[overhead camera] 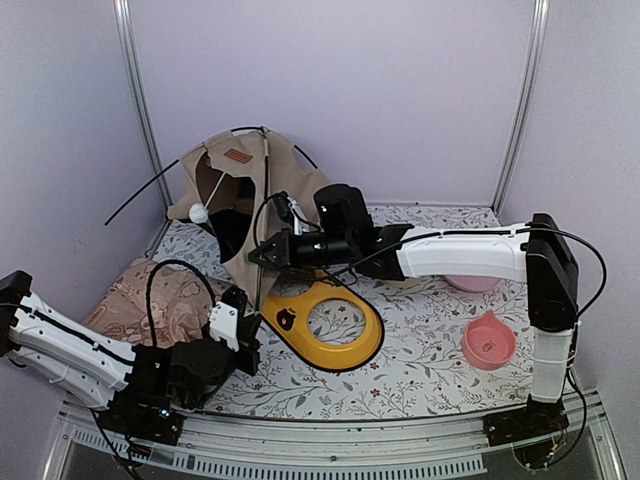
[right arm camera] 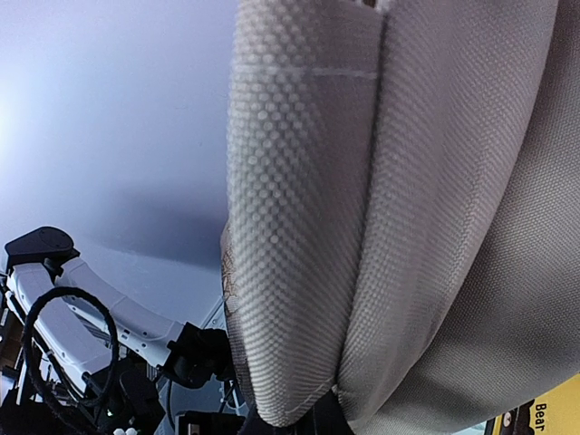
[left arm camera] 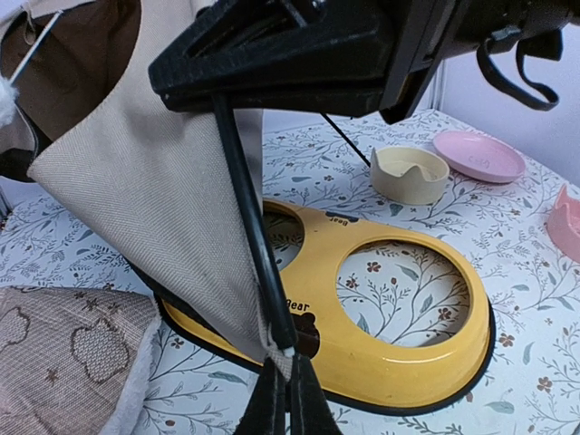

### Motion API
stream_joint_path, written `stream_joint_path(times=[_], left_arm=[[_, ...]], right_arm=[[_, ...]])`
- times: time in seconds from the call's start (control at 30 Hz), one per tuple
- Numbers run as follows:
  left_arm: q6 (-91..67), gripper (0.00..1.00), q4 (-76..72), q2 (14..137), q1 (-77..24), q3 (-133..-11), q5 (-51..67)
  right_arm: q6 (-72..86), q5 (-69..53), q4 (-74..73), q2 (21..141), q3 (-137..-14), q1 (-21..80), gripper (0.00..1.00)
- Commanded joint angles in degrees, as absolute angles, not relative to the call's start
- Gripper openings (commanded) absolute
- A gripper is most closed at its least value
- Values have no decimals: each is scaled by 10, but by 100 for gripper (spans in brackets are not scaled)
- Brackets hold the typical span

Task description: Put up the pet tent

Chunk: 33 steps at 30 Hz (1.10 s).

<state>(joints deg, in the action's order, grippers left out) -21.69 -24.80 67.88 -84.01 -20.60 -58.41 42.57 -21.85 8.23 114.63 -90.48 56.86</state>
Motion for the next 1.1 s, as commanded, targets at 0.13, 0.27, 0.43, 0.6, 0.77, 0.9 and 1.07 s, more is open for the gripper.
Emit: stream_joint_path(times=[0.13,0.27,0.43,0.6,0.77,0.9,1.07], left_arm=[[-231,0,-210,682,-911,-208,-475],[-238,0,-205,687,-912,-208,-474],[-243,0,-205,698,-912,-207,-470],[-240,0,-212,705,-912,-207,-465],[-237,0,-214,707,-913,-207,-462],[-231,0,-216,705,-914,-207,-457],[-229,0,-216,703,-915,-207,-455]], right_arm=[[421,-61,182,1151,-939,511,0],[431,-74,190,1149,-940,509,0],[444,-92,196,1148,-941,507,0],[454,-98,203,1144,-941,505,0],[453,-95,202,1143,-941,500,0],[452,-89,201,1146,-936,498,0],[451,-83,200,1150,-937,496,0]])
